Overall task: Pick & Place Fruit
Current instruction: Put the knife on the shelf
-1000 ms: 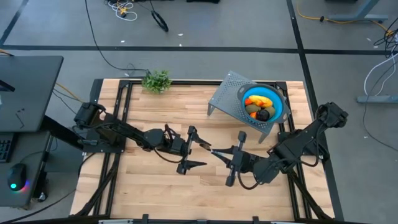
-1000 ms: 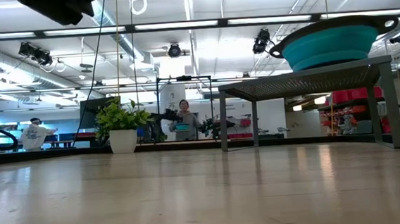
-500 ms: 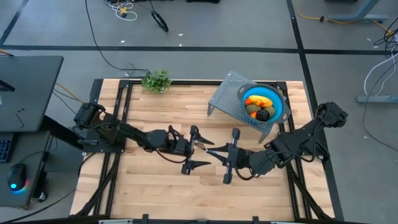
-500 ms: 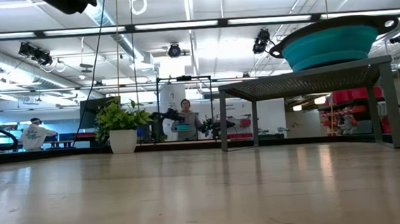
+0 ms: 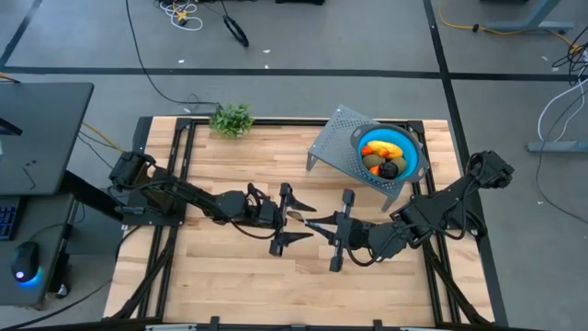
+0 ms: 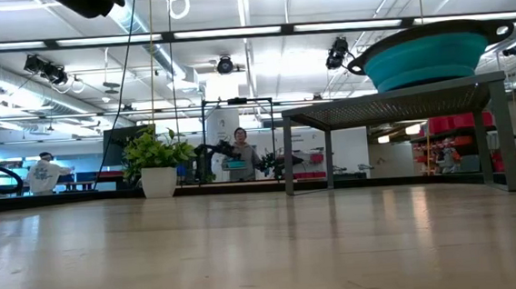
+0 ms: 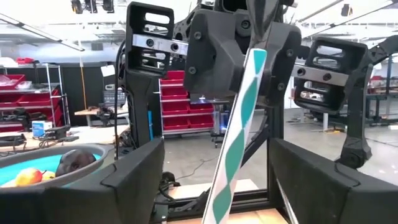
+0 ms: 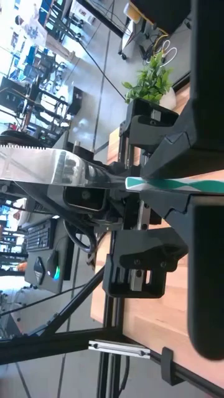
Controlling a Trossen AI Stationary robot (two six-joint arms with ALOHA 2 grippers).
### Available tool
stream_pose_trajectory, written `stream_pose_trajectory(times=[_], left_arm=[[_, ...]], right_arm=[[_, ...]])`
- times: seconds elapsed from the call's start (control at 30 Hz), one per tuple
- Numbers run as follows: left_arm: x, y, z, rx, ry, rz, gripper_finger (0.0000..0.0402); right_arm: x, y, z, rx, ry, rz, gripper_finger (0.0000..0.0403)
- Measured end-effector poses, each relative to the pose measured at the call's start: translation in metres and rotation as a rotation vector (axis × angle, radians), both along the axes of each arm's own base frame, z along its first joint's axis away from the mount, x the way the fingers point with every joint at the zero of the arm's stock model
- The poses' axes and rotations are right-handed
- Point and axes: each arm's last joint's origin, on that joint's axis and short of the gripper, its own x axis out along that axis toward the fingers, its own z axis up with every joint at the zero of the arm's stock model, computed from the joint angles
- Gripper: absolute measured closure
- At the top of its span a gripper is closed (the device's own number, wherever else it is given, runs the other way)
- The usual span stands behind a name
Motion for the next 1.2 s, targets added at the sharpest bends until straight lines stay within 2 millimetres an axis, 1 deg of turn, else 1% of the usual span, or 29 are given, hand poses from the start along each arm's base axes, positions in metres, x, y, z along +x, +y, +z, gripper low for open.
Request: stream_pose_trajectory(times=[0.33, 0.63, 0.77, 0.97, 1.2], left_arm=[[0.0000, -0.0001, 0.0000, -0.019, 0.002, -0.006, 0.0184], [0.0000, 0.0000, 0.0001, -0.021, 0.002, -0.006, 0.0238], [-0.0001, -0.0001, 0.0001, -0.042, 0.004, -0.013, 0.0258], [-0.0005, 0.0002, 0.0017, -0.049, -0.012, -0.014, 0.0268], [-0.0021, 0.0006, 0.0062, -0.061, -0.060, -0.015, 0.0254]], right_arm=[[0.0000, 0.0000, 0.0000, 0.000, 0.000, -0.002, 0.0371], [-0.0001, -0.0001, -0.0002, -0.005, 0.002, -0.003, 0.0371], [-0.0003, -0.0012, 0.0001, -0.017, -0.004, -0.039, 0.0371], [0.0003, -0.0011, 0.0028, -0.010, -0.029, -0.048, 0.0371], [0.0008, -0.0008, 0.0052, -0.011, -0.049, -0.046, 0.0371]])
